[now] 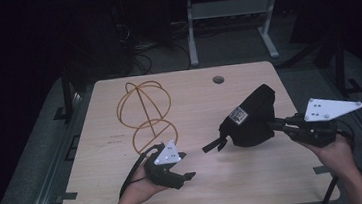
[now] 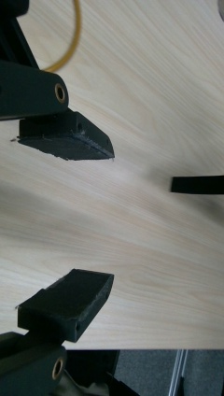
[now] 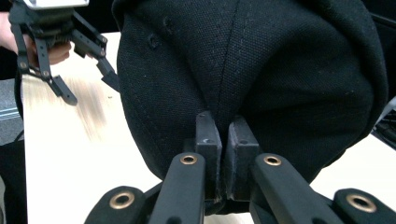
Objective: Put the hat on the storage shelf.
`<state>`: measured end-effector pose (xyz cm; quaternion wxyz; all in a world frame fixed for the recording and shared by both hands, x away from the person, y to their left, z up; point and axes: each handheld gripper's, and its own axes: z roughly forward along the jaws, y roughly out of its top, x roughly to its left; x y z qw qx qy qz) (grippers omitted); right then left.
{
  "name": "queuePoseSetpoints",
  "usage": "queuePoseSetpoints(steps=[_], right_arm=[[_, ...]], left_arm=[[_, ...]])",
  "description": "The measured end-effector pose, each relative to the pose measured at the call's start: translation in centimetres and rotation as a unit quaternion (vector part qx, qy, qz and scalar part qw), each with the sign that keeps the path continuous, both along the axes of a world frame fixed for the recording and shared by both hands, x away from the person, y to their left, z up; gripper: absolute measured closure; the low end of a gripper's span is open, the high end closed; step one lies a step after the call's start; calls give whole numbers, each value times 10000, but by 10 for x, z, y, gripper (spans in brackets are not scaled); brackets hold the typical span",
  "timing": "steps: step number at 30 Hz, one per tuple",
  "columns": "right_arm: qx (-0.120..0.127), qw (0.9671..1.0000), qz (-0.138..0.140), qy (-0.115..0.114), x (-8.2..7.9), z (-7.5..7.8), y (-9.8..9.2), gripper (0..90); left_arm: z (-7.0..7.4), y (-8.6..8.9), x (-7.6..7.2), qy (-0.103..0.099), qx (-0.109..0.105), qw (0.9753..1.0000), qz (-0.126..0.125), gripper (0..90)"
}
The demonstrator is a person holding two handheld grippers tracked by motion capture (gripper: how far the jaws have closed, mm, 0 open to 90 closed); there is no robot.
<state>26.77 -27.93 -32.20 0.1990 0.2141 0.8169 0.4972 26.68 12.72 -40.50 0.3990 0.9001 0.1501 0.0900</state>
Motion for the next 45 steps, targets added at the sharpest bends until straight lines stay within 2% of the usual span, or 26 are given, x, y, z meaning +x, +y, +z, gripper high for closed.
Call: queuePoseSetpoints(steps=[8, 11, 15, 16, 19, 25, 30, 33, 39, 40, 41, 42, 45], right_arm=[[-4, 9999, 109, -45, 6, 15, 14, 852], [-12, 9998, 165, -68, 9, 21, 20, 852], [9, 9996, 247, -134, 12, 28, 26, 852], [19, 9994, 308, -170, 15, 34, 33, 852], [24, 9989, 410, -247, 19, 41, 42, 852], [29, 9978, 615, -247, 25, 50, 59, 852], [-85, 9961, 827, -303, 31, 62, 79, 851], [-145, 9953, 905, -318, 33, 67, 88, 851], [-177, 9939, 1026, -354, 38, 77, 101, 851], [-193, 9930, 1100, -394, 40, 81, 108, 851], [-189, 9926, 1130, -391, 41, 83, 111, 851], [-207, 9921, 1164, -415, 42, 85, 114, 851], [-223, 9913, 1231, -413, 44, 89, 121, 851]], left_arm=[[-1, 9, -1, -56, 22, 10000, 20, 319], [-2, 12, -4, -222, 30, 9997, 115, 320], [0, 18, -4, -224, -64, 9996, 162, 319], [0, 20, -4, -196, -119, 9996, 184, 319], [0, 23, -5, -213, -132, 9995, 203, 316], [-3, 26, -4, -235, -121, 9993, 263, 300], [-9, 25, -3, -86, -48, 9999, 140, 285], [-10, 23, -5, -115, -93, 9999, 85, 284], [-12, 20, -7, -142, -36, 9999, 36, 283], [-13, 18, -11, 78, -92, 9999, 65, 283], [-13, 18, -11, 22, -99, 9999, 76, 283], [-12, 19, -8, -141, -32, 9999, -74, 283], [-13, 18, -6, -235, 20, 9995, -202, 282]])
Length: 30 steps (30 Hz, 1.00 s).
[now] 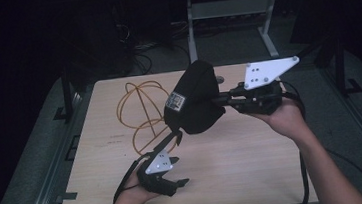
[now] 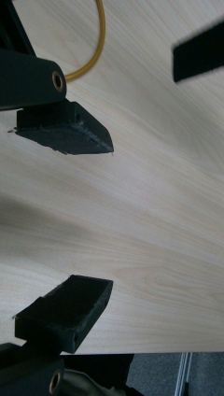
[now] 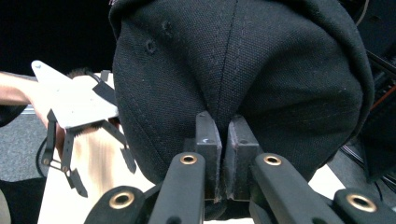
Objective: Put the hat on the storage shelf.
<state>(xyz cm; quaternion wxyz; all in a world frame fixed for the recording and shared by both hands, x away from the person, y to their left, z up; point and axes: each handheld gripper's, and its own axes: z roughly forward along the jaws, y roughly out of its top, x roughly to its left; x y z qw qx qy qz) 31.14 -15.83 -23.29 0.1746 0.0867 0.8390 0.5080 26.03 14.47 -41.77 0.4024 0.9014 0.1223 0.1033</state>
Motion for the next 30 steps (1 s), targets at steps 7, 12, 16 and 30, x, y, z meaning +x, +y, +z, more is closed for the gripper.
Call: queuePoseSetpoints(steps=[7, 12, 16, 30], right_arm=[[-134, 9997, 193, -40, 16, 15, 34, 852], [-144, 9995, 264, -61, 28, 26, 55, 853], [-157, 9996, 255, -7, 39, 30, 68, 855], [-171, 9996, 141, 182, 76, 53, 116, 859]], left_arm=[[-5, -4, -4, 170, 45, 9998, 75, 281], [-7, -3, -3, 160, 34, 9999, 51, 281], [-7, -3, -3, 145, 55, 9999, 44, 281], [-9, -10, -4, 219, 95, 9997, -76, 282]])
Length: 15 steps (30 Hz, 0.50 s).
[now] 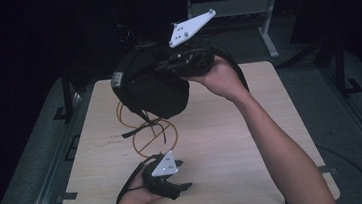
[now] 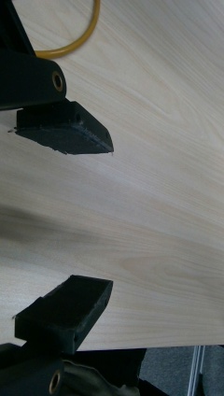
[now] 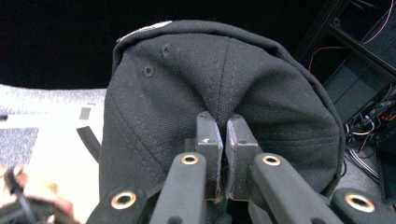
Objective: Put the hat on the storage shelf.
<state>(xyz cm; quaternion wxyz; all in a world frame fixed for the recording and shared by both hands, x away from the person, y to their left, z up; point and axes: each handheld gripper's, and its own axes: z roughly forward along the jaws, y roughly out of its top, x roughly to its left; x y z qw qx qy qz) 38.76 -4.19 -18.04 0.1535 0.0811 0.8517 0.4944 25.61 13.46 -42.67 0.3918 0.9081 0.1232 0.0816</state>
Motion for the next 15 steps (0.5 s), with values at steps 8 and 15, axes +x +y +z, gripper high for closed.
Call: queuePoseSetpoints(steps=[8, 15], right_arm=[[-126, 9997, -34, 215, 18, -2, 36, 857], [-226, 9988, -71, 429, 28, -11, 67, 856]], left_arm=[[0, -3, 1, -74, 17, 9999, -90, 282], [0, -4, 1, -117, 55, 9998, -161, 282]])
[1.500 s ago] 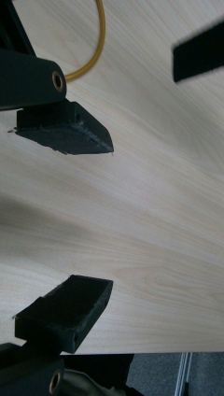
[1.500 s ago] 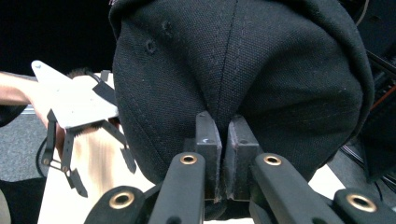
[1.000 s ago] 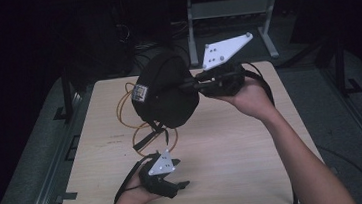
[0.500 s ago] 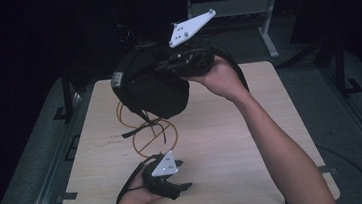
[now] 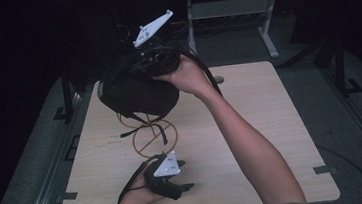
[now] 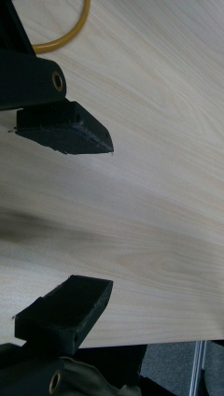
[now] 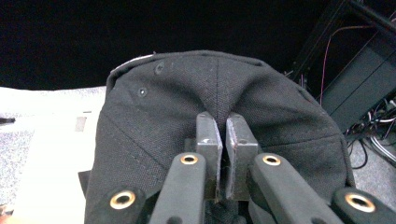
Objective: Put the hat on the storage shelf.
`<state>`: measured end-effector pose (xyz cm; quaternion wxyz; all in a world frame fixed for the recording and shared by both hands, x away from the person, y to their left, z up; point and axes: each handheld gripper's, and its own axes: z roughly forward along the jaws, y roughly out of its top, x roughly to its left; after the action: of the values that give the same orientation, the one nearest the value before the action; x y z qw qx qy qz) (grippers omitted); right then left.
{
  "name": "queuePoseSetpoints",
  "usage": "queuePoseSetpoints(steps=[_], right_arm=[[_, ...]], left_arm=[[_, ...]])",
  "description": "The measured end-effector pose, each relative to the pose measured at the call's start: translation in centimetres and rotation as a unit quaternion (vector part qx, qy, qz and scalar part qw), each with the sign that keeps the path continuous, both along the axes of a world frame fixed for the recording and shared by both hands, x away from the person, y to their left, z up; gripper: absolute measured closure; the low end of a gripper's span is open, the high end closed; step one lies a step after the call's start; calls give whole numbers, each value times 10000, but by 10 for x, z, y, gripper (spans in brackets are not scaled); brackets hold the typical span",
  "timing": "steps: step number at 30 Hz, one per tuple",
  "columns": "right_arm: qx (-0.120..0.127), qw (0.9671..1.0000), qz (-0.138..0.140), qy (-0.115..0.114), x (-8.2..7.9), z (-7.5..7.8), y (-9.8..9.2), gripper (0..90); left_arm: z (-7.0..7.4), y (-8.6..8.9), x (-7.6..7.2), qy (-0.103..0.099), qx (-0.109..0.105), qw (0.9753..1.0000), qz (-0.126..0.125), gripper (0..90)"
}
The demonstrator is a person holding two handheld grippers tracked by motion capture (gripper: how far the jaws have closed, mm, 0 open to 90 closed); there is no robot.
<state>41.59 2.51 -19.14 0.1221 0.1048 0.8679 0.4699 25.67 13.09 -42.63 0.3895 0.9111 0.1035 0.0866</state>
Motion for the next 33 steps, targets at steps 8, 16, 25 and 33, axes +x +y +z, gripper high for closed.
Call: queuePoseSetpoints(steps=[8, 16, 25, 33], right_arm=[[-25, 9994, -202, 264, 11, -20, 23, 597], [147, 9990, -293, 292, 6, -27, 0, 503], [280, 9976, -381, 504, 5, -36, -34, 412], [362, 9962, -487, 617, 2, -46, -61, 382]], left_arm=[[-2, -1, -4, 26, 21, 10000, -32, 281], [-1, 2, -5, 33, -41, 10000, -2, 281], [-3, 4, -2, 95, -94, 9998, 134, 278], [-3, 8, 1, 182, -208, 9994, 230, 270]])
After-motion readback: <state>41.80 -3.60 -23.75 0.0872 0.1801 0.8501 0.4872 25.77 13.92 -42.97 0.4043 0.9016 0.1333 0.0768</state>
